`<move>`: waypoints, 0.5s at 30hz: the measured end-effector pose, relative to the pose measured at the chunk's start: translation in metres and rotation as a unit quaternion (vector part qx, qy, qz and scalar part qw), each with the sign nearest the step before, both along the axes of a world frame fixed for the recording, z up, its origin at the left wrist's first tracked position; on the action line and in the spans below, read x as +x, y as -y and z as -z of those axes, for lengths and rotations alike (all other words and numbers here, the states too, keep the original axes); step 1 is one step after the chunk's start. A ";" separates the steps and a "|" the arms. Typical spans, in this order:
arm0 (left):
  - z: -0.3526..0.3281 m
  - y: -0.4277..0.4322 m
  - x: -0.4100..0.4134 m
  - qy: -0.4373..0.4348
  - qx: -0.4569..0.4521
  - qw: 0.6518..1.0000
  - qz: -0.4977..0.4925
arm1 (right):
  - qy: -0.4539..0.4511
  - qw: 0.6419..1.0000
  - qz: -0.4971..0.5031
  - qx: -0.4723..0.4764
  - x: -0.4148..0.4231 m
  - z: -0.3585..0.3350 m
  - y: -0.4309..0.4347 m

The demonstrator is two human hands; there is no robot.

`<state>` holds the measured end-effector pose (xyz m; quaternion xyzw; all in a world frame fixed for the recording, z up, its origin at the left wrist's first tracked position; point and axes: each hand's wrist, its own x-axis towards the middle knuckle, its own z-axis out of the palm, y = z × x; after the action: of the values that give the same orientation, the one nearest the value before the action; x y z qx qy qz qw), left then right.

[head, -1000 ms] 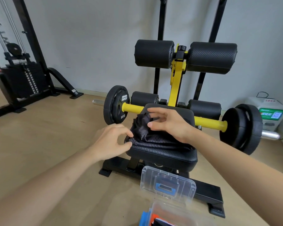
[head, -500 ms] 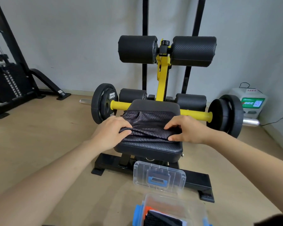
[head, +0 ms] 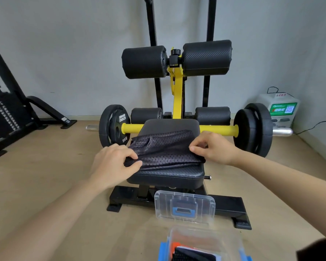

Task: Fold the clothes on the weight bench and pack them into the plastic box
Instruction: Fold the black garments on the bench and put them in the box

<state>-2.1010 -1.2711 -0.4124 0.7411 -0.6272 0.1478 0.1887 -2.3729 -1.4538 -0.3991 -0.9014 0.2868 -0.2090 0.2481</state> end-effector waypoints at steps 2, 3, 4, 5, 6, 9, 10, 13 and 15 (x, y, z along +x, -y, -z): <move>-0.003 0.008 -0.005 -0.006 -0.017 1.000 0.009 | 0.008 0.998 0.055 0.020 0.001 0.006 0.004; -0.005 0.013 -0.010 -0.010 -0.018 1.000 0.021 | 0.007 0.996 0.074 0.051 0.001 0.010 0.006; -0.006 0.019 -0.016 -0.016 -0.013 0.999 0.033 | 0.006 0.992 0.083 0.097 0.002 0.013 0.008; -0.007 0.025 -0.022 -0.022 0.000 0.999 0.046 | 0.011 0.986 0.086 0.143 0.003 0.014 0.008; -0.008 0.032 -0.029 -0.023 0.022 0.998 0.057 | 0.021 0.979 0.089 0.182 0.004 0.014 0.008; -0.009 0.051 -0.041 -0.015 0.138 0.988 0.066 | 0.057 0.966 0.087 0.237 0.009 0.012 0.007; -0.008 0.055 -0.042 -0.015 0.178 0.982 0.058 | 0.049 0.970 0.083 0.225 0.010 0.012 0.006; -0.007 0.059 -0.038 -0.021 0.245 0.969 0.025 | 0.017 0.983 0.079 0.168 0.015 0.012 0.004; -0.007 0.060 -0.034 -0.032 0.264 0.964 0.008 | 0.009 0.986 0.074 0.150 0.017 0.012 0.003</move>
<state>-2.1350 -1.3311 -0.4054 0.7638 -0.6436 -0.0483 0.0075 -2.3561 -1.4573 -0.4106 -0.8283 0.3788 -0.1899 0.3665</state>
